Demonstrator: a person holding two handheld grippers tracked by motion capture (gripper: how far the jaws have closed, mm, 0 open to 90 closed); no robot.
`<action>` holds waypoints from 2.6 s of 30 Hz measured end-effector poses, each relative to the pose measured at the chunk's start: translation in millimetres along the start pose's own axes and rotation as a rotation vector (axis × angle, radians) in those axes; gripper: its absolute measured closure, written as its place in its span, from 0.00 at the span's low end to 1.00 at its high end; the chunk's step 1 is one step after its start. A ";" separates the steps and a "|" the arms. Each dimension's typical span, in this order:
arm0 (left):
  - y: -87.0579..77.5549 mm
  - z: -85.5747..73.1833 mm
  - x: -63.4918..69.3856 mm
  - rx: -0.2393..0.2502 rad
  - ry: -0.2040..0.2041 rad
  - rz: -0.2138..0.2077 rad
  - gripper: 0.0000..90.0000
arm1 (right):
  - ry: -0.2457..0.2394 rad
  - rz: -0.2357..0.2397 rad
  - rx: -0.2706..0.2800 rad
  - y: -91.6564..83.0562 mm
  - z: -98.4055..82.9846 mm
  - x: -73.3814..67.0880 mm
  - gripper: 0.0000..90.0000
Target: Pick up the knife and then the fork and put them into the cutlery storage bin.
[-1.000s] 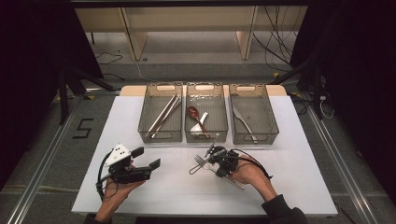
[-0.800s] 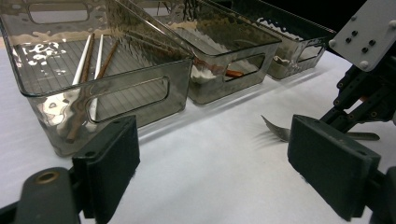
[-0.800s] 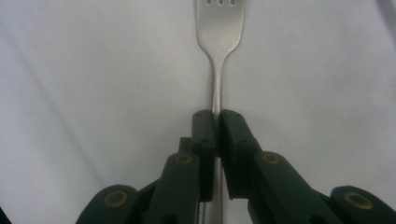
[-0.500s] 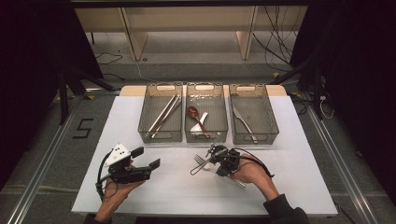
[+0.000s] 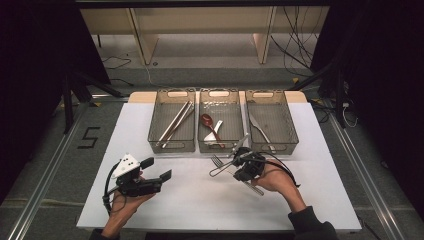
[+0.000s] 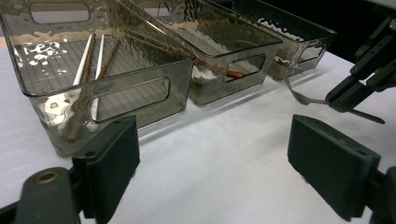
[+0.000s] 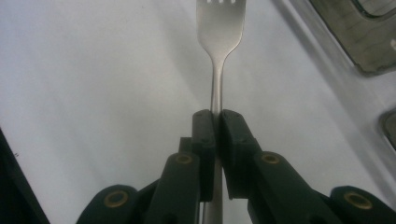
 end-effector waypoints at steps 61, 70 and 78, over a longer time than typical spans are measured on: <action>-0.7 0.4 -0.7 0.005 -0.005 0.001 0.18 | 0.321 -0.172 0.314 -90.6 10.6 125.9 0.95; -0.4 0.5 -0.6 0.007 -0.008 0.001 0.18 | 0.372 -0.209 0.300 -90.3 15.8 149.3 0.95; -0.5 0.6 -0.8 0.008 -0.008 0.001 0.18 | 0.409 -0.231 0.287 -81.2 18.9 164.3 0.95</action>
Point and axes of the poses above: each handheld gripper's, and its own axes: y roughly forward along the jaws, z roughly out of its top, x roughly to its right, the point moved 4 cm from there along y, roughly forward along the jaws, and after that the axes turned 2 degrees about -z, right-handed, at the moved point
